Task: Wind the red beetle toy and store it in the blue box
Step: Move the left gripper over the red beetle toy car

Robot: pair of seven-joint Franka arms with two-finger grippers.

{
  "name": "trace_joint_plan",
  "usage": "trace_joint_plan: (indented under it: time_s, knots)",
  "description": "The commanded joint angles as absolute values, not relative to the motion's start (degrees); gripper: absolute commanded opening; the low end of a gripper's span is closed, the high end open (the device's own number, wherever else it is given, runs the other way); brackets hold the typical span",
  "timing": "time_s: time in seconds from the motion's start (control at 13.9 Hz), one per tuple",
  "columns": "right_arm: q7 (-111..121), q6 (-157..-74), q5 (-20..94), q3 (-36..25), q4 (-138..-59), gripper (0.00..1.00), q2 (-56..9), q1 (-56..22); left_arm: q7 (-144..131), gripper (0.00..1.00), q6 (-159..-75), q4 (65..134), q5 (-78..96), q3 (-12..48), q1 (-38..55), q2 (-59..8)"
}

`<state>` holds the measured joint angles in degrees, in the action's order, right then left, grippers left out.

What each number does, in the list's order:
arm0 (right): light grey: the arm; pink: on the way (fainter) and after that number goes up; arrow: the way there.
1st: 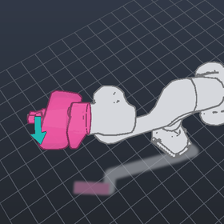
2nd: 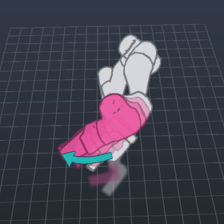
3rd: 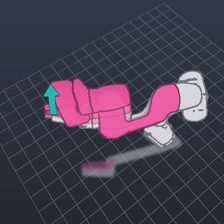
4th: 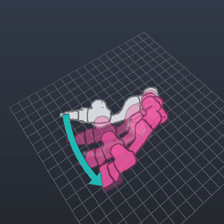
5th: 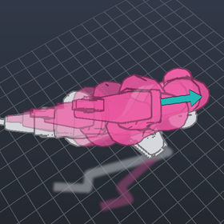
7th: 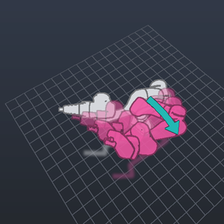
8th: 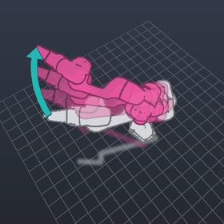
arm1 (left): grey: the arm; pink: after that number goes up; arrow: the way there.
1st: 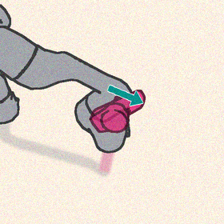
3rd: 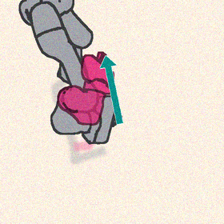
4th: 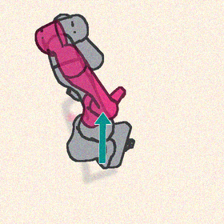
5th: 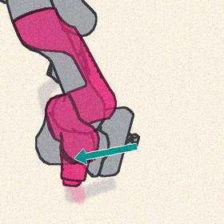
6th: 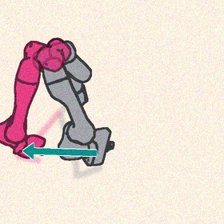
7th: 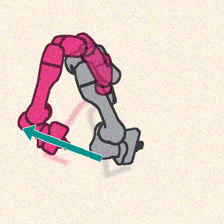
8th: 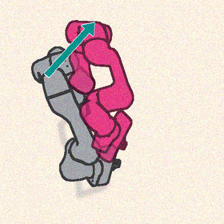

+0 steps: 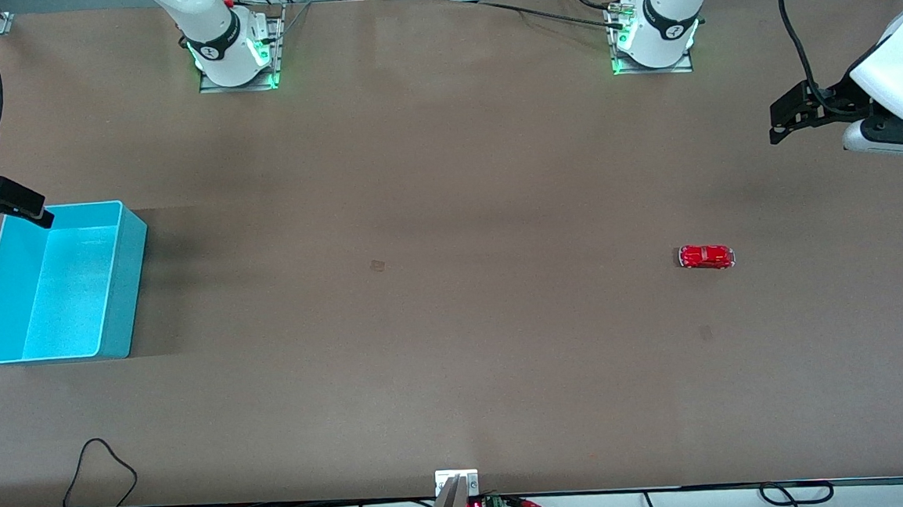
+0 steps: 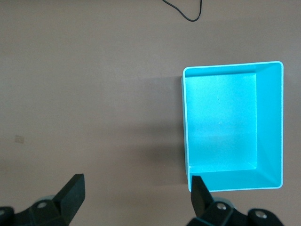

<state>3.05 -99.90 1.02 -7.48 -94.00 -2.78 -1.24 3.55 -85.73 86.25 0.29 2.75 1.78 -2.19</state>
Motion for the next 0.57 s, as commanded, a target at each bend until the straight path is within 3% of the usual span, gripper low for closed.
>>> trace_joint_plan:
  time_s: [0.0, 0.5]
  knots:
    - [3.6, -100.5, 0.3, -7.4, -94.2, 1.0, -2.7, -1.1, 4.7, 1.0, -85.2, 84.7, 0.8, 2.7, 1.6, -2.9]
    - [3.6, -100.4, 0.3, -7.5, -94.3, 1.0, -2.7, -0.8, 2.7, 1.0, -85.2, 84.6, 0.8, 2.9, 1.8, -2.9]
